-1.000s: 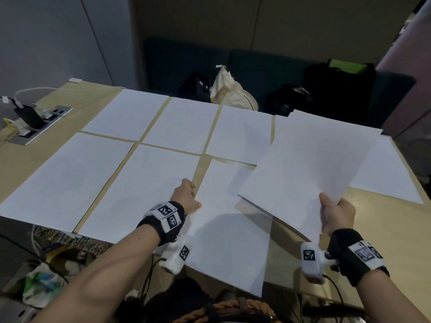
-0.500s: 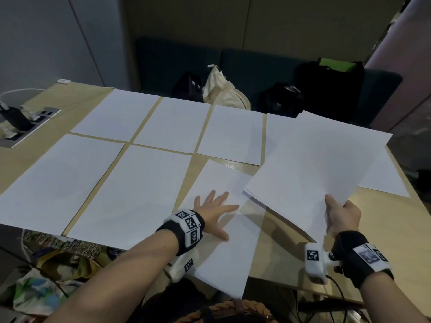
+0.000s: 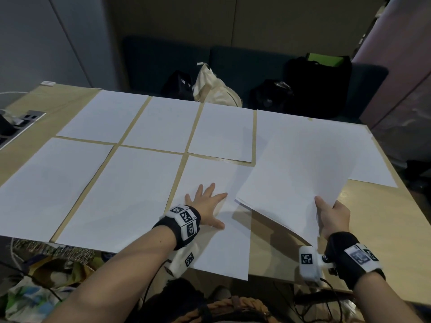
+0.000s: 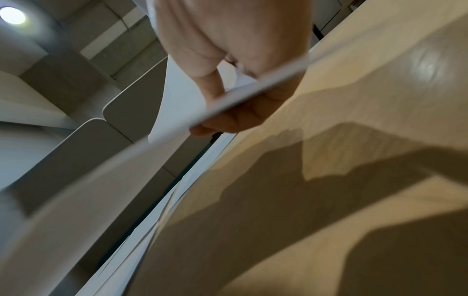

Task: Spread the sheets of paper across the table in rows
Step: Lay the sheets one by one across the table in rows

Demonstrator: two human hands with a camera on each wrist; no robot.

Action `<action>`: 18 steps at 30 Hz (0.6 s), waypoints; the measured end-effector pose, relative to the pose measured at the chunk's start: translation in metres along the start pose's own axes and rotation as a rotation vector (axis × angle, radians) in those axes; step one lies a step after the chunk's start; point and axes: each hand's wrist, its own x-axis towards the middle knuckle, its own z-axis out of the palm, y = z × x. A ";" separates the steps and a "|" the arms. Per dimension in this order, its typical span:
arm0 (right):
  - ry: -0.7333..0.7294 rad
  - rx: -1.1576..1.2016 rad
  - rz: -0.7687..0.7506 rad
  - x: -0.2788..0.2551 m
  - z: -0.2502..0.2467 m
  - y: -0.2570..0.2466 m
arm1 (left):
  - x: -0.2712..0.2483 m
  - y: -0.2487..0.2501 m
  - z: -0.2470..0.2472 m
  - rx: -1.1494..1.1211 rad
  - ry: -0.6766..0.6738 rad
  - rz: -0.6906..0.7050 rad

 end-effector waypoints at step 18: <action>0.007 0.040 0.022 0.004 -0.008 0.001 | 0.000 0.001 -0.003 -0.029 0.009 -0.028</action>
